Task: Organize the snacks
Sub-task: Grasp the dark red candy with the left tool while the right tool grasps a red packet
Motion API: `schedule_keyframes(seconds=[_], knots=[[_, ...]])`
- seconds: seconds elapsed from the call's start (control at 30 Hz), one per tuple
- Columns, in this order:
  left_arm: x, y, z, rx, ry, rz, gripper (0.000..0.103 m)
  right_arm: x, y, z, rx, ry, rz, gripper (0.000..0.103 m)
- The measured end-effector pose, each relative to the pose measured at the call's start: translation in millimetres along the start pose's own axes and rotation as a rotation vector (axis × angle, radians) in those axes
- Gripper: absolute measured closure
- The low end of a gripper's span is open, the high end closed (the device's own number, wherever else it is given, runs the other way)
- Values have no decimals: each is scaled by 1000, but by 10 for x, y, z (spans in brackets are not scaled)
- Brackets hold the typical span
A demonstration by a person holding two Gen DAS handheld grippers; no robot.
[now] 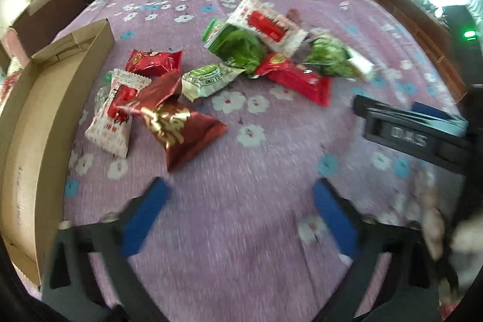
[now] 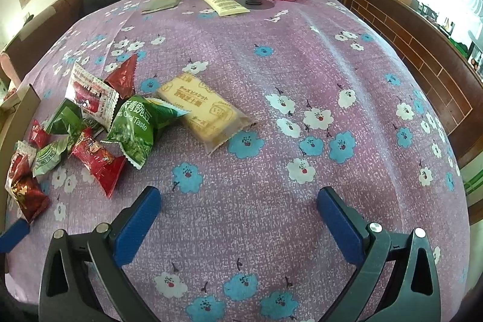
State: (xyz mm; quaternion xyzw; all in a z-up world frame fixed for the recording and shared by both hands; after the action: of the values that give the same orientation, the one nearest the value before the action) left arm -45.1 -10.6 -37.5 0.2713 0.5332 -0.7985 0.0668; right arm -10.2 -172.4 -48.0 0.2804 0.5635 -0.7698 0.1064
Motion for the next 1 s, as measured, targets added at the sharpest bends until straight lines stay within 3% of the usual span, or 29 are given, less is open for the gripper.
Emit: schedule_keyframes(seconds=[0.1,0.17,0.27,0.37,0.43,0.47,0.6,0.8,1.0], knots=[[34,-307,-39,145,-15,50,30,-15,-88,26,-20,-23,25,18],[22,-533,-143,149,-3,112,30,-39,-232,45,-80,-14,60,19],[0,-873,-414,189,-31,215,30,-118,-520,-70,-266,-48,136,19],[-28,-985,-672,177,-77,234,31,-185,-652,-324,-421,-118,149,24],[-45,-982,-749,172,-93,221,38,-236,-670,-515,-464,-166,150,34],[-51,-948,-754,195,-96,210,46,-238,-668,-600,-481,-191,152,36],[-82,-845,-621,240,-57,176,57,-245,-531,-886,-491,-289,126,47],[-200,-598,-515,239,-44,130,57,-156,-365,-986,-467,-323,88,50],[-356,-259,-595,224,-94,89,57,-126,-323,-921,-462,-299,66,83]])
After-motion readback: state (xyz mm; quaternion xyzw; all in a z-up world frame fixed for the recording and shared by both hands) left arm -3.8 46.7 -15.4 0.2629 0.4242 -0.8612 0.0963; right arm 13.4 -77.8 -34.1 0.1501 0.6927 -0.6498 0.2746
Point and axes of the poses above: each gripper's, at about its wrist camera, not at the fingertips, and y roughly the way its jaws point, z to its right, x to its underside, the point moved 6 cm from there along y, roughly the way its jaws point, and after that the axes turned 14 degrees about x, right-handed, at the moved point
